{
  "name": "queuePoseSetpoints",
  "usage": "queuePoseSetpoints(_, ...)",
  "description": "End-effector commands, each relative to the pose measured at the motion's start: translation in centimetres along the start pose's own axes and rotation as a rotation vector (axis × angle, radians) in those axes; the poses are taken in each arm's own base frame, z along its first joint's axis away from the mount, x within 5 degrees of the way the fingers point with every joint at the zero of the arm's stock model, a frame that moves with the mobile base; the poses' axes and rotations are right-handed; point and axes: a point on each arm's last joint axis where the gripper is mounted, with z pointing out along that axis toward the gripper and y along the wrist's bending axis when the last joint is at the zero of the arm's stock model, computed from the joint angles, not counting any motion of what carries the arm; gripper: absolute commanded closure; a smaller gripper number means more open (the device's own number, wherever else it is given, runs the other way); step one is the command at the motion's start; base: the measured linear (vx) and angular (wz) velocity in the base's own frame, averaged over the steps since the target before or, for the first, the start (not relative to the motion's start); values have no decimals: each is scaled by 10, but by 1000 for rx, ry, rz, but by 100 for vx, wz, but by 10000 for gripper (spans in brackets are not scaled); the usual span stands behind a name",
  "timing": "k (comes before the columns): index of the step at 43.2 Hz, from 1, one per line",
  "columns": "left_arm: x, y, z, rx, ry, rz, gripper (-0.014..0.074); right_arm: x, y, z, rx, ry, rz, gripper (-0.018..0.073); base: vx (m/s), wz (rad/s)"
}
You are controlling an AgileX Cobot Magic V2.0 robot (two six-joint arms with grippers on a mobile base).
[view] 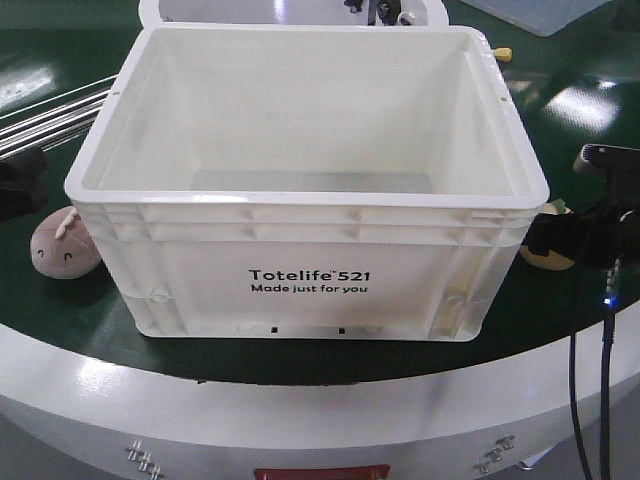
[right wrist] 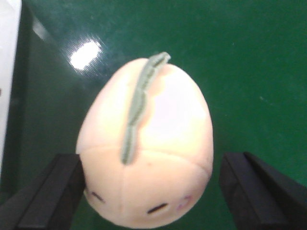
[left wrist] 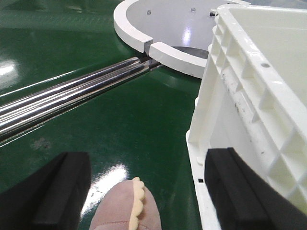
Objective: Place moving items into box and shelve
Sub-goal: 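Grasp the pink plush with left gripper, yellow plush with right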
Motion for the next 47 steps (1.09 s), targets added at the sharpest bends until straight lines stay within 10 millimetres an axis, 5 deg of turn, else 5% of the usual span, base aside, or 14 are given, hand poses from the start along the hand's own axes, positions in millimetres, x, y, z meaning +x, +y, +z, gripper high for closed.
queuePoseSetpoints(1, -20, 0, -4, -11, -110, -3, 4, -18, -2, -6, 18, -112, -18, -29, 0, 0)
queuePoseSetpoints(9, -19, 0, -4, -8, -99, -2, 4, -18, -2, -4, 21, -113, -19, 79, 0, 0)
queuePoseSetpoints(23, -18, 0, -4, -4, -82, -2, 4, -18, -2, -4, 20, -111, -19, 575, 0, 0)
queuePoseSetpoints(38, -56, 12, 9, -25, 2, -20, 4, -18, -2, -4, 20, -111, -19, 567, 0, 0)
queuePoseSetpoints(47, -55, 22, 36, -55, 73, -37, 4, -18, -2, -4, 20, -111, -19, 566, 0, 0)
